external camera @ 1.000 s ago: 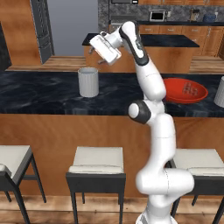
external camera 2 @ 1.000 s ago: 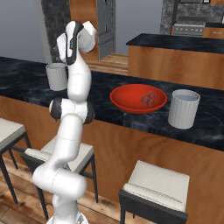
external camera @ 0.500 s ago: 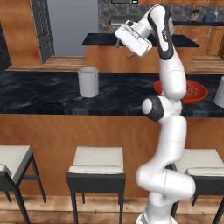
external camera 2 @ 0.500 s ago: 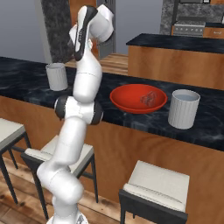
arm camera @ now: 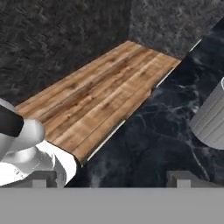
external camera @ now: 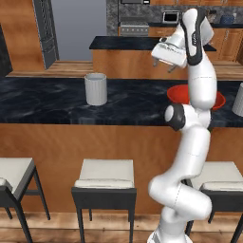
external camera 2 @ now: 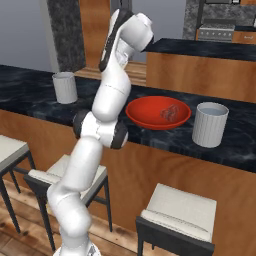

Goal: There are four ice cubes in the ice bowl. Place two ice cubes in each glass of water.

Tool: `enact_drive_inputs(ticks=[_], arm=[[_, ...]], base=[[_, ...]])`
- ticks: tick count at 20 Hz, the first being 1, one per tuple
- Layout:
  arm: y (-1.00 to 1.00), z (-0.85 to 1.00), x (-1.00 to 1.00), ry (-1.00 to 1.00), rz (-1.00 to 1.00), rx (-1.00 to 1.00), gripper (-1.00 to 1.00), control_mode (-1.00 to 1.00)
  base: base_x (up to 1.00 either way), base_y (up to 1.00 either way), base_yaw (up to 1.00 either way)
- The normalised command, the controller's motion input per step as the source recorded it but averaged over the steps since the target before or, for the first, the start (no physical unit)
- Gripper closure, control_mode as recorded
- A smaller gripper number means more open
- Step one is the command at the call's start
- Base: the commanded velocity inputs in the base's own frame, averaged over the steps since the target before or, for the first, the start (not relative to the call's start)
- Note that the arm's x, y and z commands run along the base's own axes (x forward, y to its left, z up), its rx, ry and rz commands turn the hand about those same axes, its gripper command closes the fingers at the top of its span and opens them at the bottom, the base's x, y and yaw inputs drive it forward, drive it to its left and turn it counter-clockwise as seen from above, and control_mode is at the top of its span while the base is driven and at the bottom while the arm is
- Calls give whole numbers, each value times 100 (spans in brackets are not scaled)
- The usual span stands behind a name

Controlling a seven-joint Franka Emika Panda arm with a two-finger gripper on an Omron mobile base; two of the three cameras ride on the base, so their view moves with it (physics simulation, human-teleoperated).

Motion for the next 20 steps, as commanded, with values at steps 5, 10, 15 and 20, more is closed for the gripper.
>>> enact_drive_inputs(ticks=[5, 10, 15, 20], arm=[[-30, -80, -13, 60, -52, -49, -100, -100], [-49, -100, -92, -36, -42, -67, -100, -100], [-26, -47, -100, -94, -10, -57, -100, -100], [-15, 2, -77, -100, 4, -20, -100, -100]], base=[[0, 0, 0], [0, 0, 0], [0, 0, 0], [0, 0, 0]])
